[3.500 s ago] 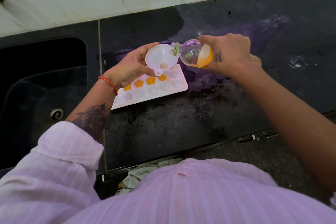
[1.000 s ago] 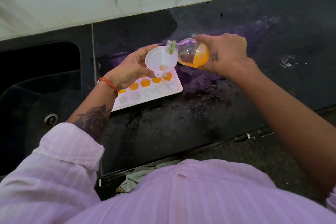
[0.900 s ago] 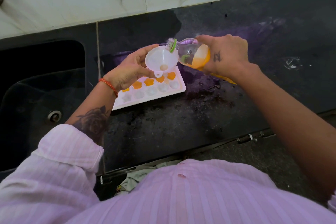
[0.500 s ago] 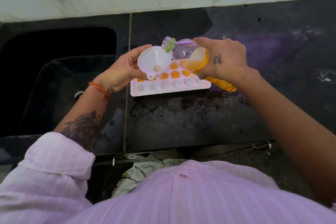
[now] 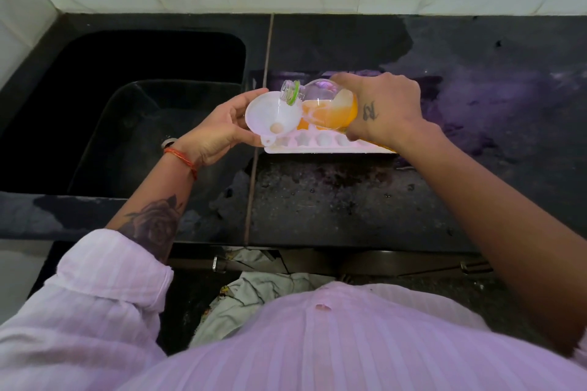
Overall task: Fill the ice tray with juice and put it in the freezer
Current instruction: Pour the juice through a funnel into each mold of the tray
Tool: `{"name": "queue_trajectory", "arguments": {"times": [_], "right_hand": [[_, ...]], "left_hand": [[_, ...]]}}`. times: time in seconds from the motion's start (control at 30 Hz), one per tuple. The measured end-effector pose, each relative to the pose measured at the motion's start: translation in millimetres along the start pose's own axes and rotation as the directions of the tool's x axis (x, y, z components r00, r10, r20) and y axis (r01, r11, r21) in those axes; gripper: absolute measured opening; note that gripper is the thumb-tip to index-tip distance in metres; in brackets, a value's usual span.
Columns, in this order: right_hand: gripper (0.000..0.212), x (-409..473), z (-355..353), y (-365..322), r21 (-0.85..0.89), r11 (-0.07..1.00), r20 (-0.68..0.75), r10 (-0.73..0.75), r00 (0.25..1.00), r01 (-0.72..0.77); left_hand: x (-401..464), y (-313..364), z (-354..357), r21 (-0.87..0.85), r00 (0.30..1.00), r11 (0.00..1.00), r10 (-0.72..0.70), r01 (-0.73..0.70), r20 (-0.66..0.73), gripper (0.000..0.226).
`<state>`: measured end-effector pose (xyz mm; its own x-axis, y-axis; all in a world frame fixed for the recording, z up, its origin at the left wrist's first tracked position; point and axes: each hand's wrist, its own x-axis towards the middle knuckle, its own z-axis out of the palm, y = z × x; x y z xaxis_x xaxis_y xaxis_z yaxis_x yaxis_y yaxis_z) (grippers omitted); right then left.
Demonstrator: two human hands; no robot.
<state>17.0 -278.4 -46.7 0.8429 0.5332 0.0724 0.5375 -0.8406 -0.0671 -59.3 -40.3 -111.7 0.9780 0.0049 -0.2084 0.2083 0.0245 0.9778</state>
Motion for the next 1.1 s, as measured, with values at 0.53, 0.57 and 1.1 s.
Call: {"name": "queue_trajectory", "arguments": {"times": [0.53,0.57,1.1], "right_hand": [[0.046,7,7,6,-0.23,0.97,-0.084,-0.098,0.992,0.077],[0.046,8,7,6,-0.235,0.969,-0.088,-0.103,0.991,0.08],[0.043,12,3,4,-0.249,0.964,-0.102,-0.126,0.987,0.098]], "left_hand": [[7,6,6,0.048,1.0,0.999,-0.017,0.017,-0.016,0.074],[7,6,7,0.053,1.0,0.998,-0.019,0.02,-0.019,0.074],[10,8,2,0.056,0.999,0.998,-0.034,0.034,-0.012,0.076]]}}
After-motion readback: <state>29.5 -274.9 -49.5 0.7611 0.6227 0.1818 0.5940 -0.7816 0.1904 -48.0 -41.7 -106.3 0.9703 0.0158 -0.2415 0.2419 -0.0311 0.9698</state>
